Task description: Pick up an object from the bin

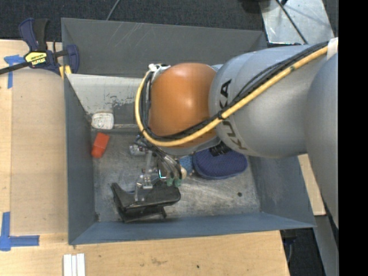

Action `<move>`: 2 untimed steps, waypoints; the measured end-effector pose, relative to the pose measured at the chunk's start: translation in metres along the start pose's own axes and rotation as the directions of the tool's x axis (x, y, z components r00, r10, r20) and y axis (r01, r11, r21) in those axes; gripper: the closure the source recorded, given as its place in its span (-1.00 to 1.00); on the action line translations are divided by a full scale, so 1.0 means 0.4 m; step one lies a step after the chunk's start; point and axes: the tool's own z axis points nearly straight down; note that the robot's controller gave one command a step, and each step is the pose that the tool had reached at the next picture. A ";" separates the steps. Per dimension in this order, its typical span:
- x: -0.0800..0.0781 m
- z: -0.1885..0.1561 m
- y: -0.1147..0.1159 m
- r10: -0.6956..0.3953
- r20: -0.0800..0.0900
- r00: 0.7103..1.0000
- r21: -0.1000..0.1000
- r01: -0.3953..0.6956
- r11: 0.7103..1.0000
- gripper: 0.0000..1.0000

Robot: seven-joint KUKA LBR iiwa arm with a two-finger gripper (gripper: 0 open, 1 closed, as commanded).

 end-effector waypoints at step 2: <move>0.004 0.207 -0.112 -0.643 0.009 0.766 0.004 0.643 0.766 -1.00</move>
Offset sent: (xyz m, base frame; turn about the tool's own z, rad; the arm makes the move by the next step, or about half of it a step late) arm -0.0143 -0.0586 -0.1132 -0.2041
